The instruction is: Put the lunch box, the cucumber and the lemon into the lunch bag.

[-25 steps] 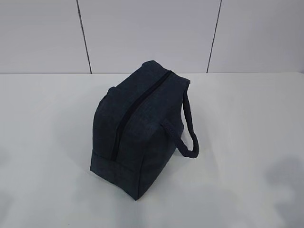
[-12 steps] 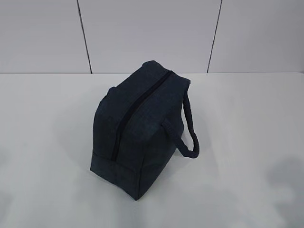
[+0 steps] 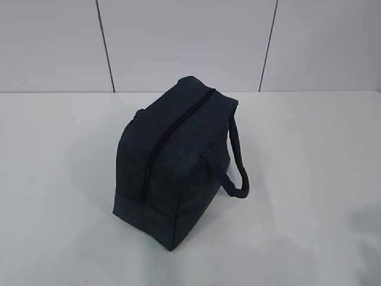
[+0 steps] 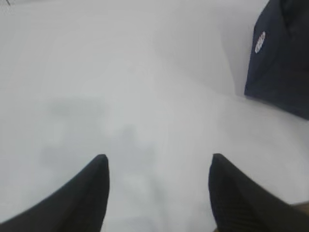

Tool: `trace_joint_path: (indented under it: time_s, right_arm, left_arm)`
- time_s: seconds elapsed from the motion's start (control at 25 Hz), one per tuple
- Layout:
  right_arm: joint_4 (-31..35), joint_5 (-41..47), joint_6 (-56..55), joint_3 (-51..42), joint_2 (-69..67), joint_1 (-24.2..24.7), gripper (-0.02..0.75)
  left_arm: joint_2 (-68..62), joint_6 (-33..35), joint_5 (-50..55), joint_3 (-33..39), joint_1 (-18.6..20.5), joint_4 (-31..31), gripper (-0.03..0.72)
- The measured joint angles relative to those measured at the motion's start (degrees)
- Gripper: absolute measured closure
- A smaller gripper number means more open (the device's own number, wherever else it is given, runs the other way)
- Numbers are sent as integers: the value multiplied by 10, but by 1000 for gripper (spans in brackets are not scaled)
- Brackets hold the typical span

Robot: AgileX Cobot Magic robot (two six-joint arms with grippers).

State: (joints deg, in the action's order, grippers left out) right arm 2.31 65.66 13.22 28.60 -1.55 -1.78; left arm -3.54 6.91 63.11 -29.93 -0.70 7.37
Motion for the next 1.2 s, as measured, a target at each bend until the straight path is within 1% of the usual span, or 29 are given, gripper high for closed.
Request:
trace_joint_path:
  time_s: [0.16,1.0,1.2]
  right_arm:
    - [0,0,0,0,24,2,225]
    - [0,0,0,-1,24,2,225]
    - [0,0,0,-1,24,2,225]
  left_arm:
    - [29,0,2,0,11,1,231]
    - [29,0,4,0,11,1,242]
    - [29,0,4,0,11,1,260]
